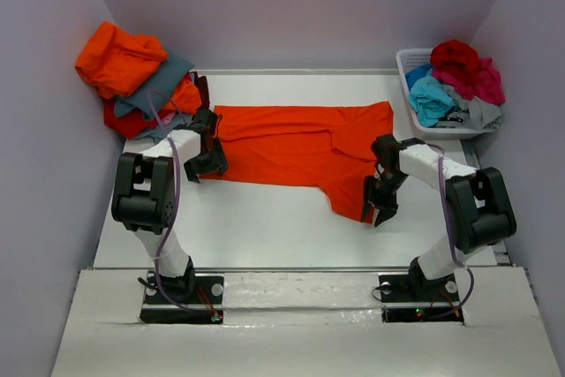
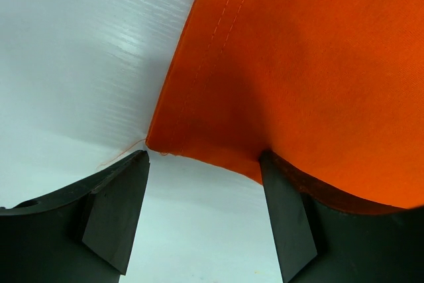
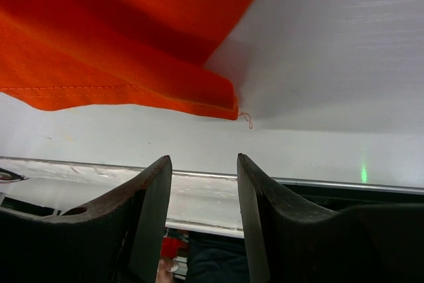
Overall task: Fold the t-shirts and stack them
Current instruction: Fold the tshirt
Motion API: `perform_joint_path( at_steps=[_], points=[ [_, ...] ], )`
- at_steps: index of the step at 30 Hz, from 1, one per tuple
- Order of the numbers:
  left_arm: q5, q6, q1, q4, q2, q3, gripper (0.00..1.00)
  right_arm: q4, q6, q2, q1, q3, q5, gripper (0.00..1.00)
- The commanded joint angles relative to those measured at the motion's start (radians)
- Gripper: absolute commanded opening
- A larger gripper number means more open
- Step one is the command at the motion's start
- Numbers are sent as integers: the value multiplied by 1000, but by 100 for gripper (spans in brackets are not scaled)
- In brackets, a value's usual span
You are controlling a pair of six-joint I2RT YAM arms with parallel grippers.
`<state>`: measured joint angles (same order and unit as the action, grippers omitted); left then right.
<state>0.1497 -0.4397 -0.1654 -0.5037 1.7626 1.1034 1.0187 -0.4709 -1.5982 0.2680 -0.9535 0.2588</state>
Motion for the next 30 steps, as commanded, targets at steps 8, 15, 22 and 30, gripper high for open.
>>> perform_joint_path(
  at_steps=[8,15,22,30],
  points=[
    [5,9,35,5,15,19,80,-112,-9,-35,7,30,23,50],
    [13,7,44,5,31,33,77,-131,-29,-29,7,48,36,43],
    [2,4,44,10,51,38,61,-140,-34,-34,7,55,39,33],
    [-2,9,44,13,58,41,41,-123,-29,-39,7,39,28,33]
  ],
)
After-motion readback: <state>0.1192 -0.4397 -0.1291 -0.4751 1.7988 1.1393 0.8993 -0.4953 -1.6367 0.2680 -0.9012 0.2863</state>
